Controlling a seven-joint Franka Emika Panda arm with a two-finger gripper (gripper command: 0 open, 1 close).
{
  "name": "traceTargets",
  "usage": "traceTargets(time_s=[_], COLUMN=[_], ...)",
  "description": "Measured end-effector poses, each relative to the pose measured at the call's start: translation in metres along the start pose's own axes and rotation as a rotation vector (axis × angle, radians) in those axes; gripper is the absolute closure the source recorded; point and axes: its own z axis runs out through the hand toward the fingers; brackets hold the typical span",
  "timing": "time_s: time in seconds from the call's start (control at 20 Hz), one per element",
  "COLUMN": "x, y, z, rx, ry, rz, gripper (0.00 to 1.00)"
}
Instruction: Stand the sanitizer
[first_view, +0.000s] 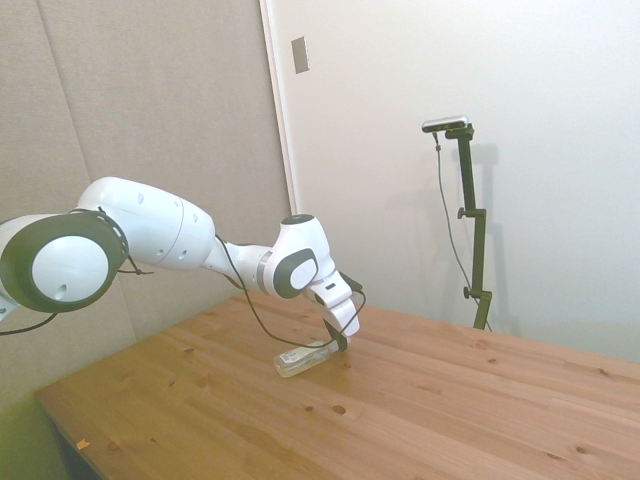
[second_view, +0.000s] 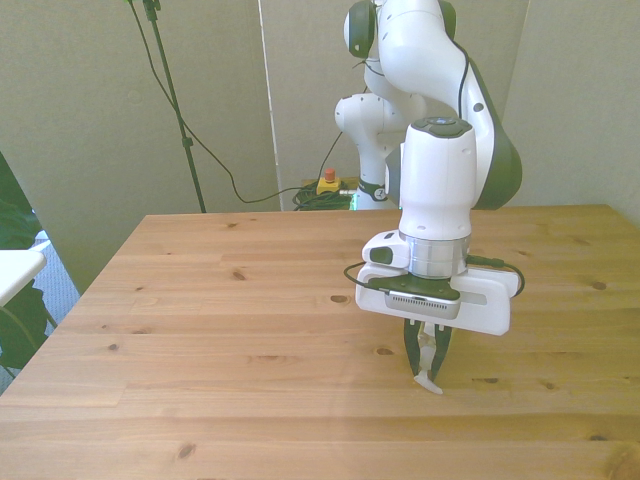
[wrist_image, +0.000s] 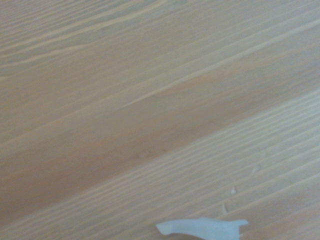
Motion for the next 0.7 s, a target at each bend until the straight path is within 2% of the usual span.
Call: traceTargets(time_s=[0.2,0.7], x=[-0.005,-0.059], y=[-0.006,0.001], z=[-0.018,-0.099], rx=[0.051,0.308], ry=[0.033,0.318], rz=[0.003,0.034], gripper=[1.00,1.00])
